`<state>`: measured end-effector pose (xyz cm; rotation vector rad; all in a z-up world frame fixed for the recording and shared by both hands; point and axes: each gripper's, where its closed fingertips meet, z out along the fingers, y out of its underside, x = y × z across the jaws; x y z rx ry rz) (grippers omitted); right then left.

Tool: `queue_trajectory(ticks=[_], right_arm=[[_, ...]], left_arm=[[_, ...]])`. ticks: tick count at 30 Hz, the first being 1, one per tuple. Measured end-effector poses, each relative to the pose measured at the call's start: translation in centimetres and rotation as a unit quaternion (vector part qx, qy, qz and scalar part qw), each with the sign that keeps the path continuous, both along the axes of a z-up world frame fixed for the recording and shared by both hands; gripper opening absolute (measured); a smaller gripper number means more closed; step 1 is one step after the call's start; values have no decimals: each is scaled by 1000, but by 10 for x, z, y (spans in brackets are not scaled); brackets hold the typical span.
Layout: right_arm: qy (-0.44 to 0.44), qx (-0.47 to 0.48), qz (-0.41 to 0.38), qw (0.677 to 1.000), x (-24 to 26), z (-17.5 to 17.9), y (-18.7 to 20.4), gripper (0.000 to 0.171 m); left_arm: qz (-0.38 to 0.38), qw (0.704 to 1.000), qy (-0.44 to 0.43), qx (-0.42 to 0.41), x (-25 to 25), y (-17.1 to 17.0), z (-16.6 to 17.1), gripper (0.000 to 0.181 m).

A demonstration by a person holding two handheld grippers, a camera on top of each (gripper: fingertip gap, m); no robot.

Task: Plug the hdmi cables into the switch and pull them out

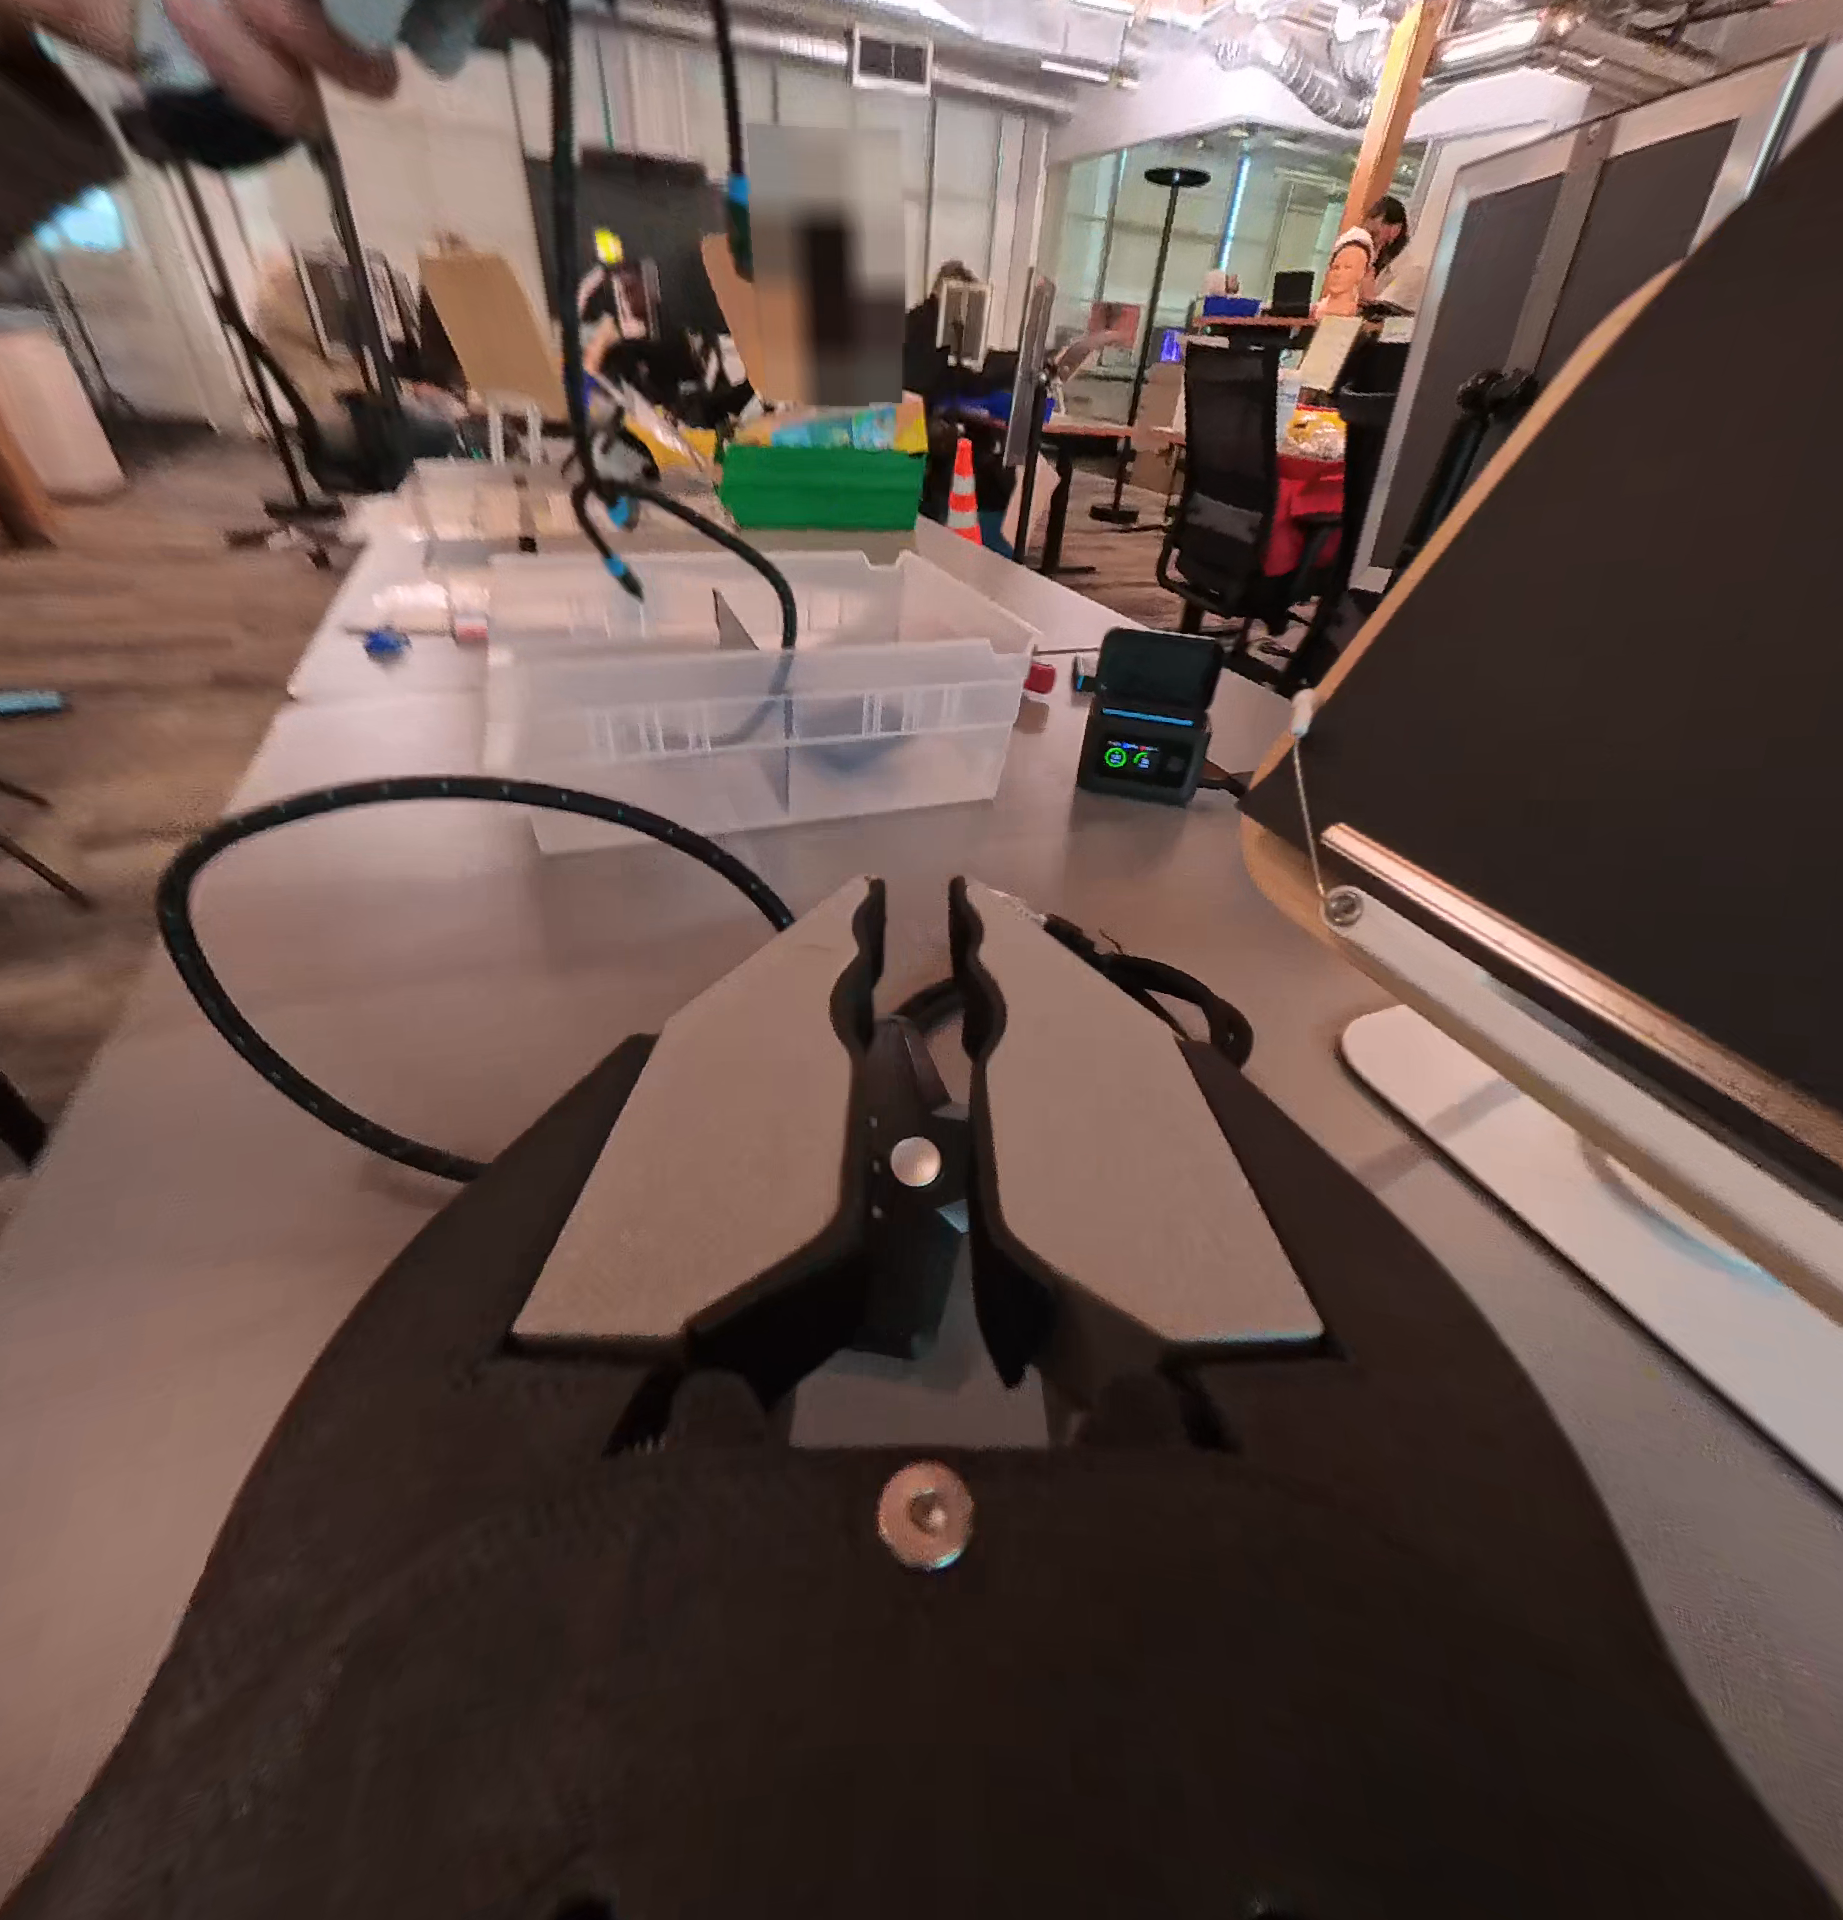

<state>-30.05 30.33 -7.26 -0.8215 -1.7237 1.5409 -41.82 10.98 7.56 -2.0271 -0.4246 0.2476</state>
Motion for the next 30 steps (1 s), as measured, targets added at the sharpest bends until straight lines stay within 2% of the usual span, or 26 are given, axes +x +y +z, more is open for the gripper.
queue_trajectory(ticks=[1,3,5,8,11,14,16,18,19,21,23,27,30], right_arm=[[-6,-17,3,1000,0,1,2,12],[-17,-36,2,999,-1,0,6,13],[-21,-40,-4,999,-2,0,9,13],[-17,-35,-5,999,-1,1,8,12],[-18,-18,-6,1000,-2,-2,4,12],[-27,2,-10,1000,-4,-9,2,12],[-31,9,-11,999,-5,-12,1,12],[-31,12,-12,999,-5,-13,1,11],[-31,12,-13,999,-5,-13,1,11],[-33,11,-13,999,-5,-13,2,11],[-33,9,-14,999,-5,-13,2,11],[-31,4,-16,999,-4,-12,3,11],[-29,3,-17,999,-3,-10,3,11]], left_arm=[[-3,1000,3,0,3,0,1,5],[34,999,-40,-1,-17,-14,-9,5],[61,993,-104,-2,-36,-31,-33,4],[96,980,-127,-118,-54,-70,-90,4],[86,972,-131,-176,-49,-87,-109,4],[94,962,-66,-248,-50,-99,-100,4],[115,940,-1,-320,-55,-112,-91,4],[130,922,66,-358,-57,-114,-76,4],[139,910,103,-376,-58,-114,-68,4],[151,863,191,-443,-60,-120,-55,4],[144,830,232,-486,-56,-120,-55,4],[193,773,299,-525,-78,-136,-36,4],[220,748,375,-502,-99,-140,-13,4]])
